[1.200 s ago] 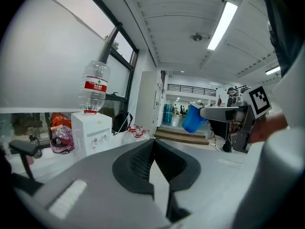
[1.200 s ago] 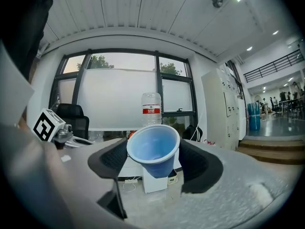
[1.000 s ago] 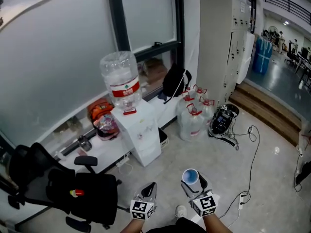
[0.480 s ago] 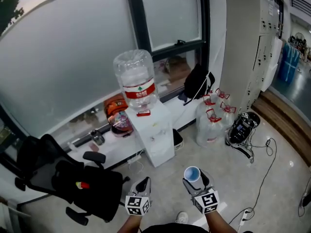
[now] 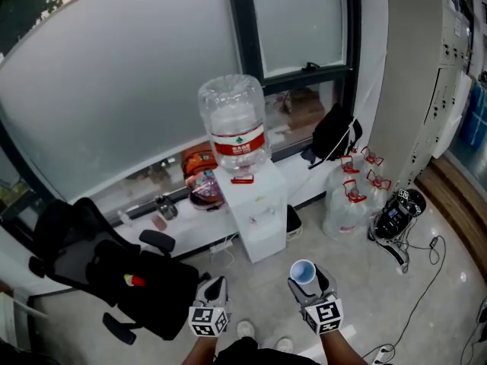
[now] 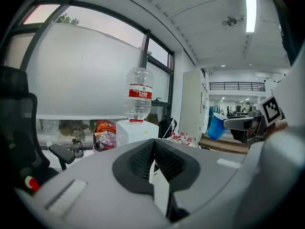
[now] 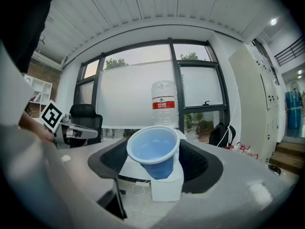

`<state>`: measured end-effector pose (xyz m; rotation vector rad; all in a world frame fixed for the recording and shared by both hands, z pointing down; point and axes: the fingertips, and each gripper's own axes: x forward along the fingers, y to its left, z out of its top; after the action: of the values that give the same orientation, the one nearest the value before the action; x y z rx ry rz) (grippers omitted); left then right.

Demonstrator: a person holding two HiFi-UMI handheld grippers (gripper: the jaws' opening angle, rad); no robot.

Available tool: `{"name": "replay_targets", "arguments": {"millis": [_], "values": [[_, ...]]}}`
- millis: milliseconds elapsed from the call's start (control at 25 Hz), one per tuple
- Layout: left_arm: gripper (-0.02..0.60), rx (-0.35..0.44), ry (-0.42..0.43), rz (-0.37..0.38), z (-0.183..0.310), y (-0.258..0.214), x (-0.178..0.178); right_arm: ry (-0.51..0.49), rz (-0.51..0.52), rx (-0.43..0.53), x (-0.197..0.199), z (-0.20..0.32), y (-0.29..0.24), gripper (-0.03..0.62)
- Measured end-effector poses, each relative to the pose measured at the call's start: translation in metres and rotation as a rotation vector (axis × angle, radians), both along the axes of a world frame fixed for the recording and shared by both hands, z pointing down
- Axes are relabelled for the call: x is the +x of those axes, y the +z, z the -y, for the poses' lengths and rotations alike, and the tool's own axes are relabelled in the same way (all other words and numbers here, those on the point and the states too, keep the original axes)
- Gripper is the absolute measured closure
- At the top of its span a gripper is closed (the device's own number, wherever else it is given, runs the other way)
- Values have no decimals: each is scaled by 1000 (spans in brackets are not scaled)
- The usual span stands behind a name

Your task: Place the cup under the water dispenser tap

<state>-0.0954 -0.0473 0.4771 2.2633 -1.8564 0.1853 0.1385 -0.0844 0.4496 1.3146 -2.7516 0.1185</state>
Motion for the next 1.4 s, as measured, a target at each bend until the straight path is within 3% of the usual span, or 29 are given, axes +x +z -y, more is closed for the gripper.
{"name": "replay_targets", "arguments": {"millis": [840,1120,1400], "values": [[565,-20,116,-1,104,6,-60,-36,-42,-27,-123,109,2,260],[565,-39,170,-6,115,13,-68,-19,-64,-59,-137,121,20,258],[565,-68,152,-5,130,31,-73,-45,-82,-100,-145,141,41,258]]}}
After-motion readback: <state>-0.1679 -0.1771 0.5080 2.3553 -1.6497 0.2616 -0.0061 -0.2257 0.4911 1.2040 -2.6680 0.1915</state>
